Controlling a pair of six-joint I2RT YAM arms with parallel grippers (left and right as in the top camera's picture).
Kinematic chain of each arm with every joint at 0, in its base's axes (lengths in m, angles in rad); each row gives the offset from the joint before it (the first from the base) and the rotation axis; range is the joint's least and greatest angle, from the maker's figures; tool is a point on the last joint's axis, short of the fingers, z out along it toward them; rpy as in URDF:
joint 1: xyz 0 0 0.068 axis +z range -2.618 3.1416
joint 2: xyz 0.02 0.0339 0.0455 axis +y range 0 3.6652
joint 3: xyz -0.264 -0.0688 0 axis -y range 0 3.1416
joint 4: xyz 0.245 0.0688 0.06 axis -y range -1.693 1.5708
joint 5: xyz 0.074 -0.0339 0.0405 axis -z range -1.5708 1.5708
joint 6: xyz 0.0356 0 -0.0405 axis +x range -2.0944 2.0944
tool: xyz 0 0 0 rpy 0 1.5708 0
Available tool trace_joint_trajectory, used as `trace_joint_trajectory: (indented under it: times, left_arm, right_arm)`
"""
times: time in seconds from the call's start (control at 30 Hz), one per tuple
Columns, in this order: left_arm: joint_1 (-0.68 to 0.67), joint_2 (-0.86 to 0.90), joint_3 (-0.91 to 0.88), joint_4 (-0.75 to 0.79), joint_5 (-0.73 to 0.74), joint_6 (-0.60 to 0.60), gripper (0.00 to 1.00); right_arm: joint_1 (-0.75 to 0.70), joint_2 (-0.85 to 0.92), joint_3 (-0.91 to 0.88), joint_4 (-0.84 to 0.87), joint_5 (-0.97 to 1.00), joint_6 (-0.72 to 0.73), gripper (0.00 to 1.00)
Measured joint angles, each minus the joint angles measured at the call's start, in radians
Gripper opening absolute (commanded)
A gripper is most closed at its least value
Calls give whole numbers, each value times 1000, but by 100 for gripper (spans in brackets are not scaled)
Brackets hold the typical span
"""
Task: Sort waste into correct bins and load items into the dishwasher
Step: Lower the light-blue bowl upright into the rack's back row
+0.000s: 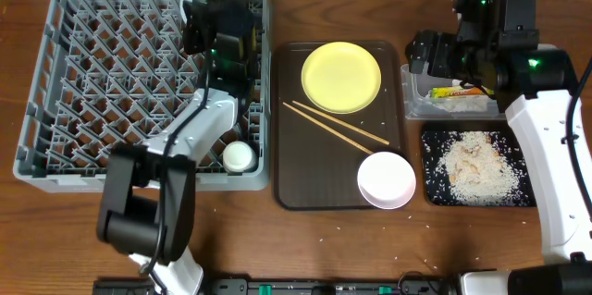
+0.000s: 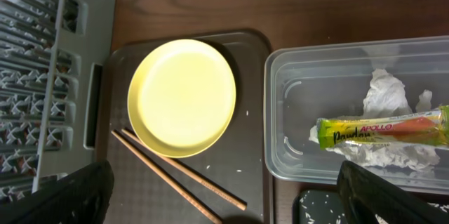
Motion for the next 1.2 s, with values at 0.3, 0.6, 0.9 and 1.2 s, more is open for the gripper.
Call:
trace_joint_trajectory:
  times: [0.3,0.6,0.9,1.2]
  left_arm:
    - [0,68,0,103,-31,168,7]
    - [0,92,0,146,-48,242,8]
    - [0,92,0,163,-48,263,7]
    - [0,101,0,162,-48,263,8]
  right_arm:
    - [0,0,0,-1,0,0,99]
    - [0,0,0,0,0,0,99]
    - [0,0,0,-1,0,0,99]
    - [0,0,0,-1,0,0,99]
